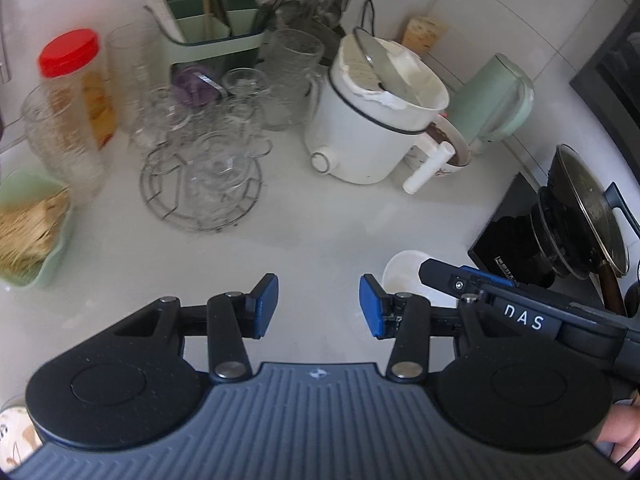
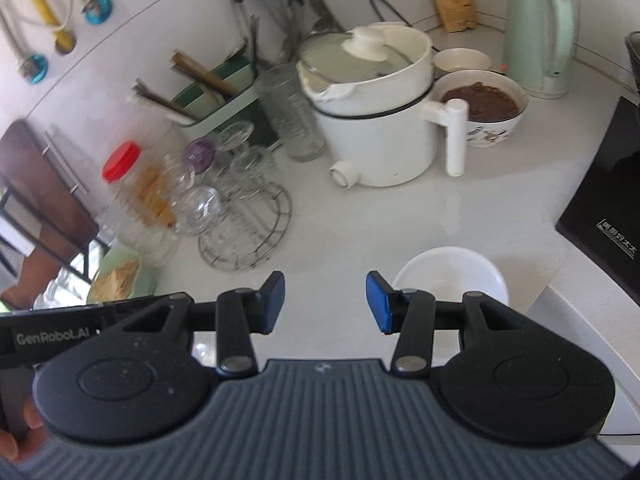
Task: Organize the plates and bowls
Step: 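Withdraw both grippers and move them toward the white bowl by the stove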
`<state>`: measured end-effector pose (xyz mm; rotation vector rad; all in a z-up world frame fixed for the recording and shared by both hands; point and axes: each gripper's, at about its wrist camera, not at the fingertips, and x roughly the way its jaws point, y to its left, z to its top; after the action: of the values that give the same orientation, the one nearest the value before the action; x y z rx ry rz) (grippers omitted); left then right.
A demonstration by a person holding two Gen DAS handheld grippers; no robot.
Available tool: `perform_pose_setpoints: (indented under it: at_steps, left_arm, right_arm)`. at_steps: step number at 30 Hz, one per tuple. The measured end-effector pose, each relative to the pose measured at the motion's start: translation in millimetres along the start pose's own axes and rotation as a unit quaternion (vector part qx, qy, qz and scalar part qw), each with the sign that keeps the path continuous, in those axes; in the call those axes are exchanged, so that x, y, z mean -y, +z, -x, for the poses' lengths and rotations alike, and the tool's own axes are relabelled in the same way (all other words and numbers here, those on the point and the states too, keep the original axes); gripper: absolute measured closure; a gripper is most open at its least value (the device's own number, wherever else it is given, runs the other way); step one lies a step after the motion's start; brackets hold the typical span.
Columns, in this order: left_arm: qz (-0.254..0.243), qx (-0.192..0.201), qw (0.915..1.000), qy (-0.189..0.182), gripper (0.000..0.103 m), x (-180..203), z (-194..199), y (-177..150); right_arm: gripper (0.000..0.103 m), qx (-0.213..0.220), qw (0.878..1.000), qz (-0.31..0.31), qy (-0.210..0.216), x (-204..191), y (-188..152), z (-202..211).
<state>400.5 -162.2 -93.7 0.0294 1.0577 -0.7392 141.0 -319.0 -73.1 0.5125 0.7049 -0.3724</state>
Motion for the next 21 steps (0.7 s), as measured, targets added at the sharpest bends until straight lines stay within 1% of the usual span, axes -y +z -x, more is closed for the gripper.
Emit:
perform_pose_setpoints:
  at_steps: [7,14,18,21]
  left_arm:
    - [-0.025,-0.022,0.9994,-0.010,0.052,26,-31,15]
    - [-0.047,-0.048,0.9976,-0.020,0.052,51,-69,24]
    - [-0.058,-0.061,0.9962,-0.024,0.044,61,-93,27]
    - [-0.067,-0.072,0.9948,-0.027,0.042,67,-112,27]
  right_arm:
    - [0.055,0.011,1.000,-0.025,-0.014,29,9,-5]
    - [0.055,0.006,0.999,-0.039,-0.034,58,16,-19]
    - [0.055,-0.003,0.998,-0.039,-0.044,75,18,-33]
    - [0.055,-0.024,0.998,-0.039,-0.051,88,18,-46]
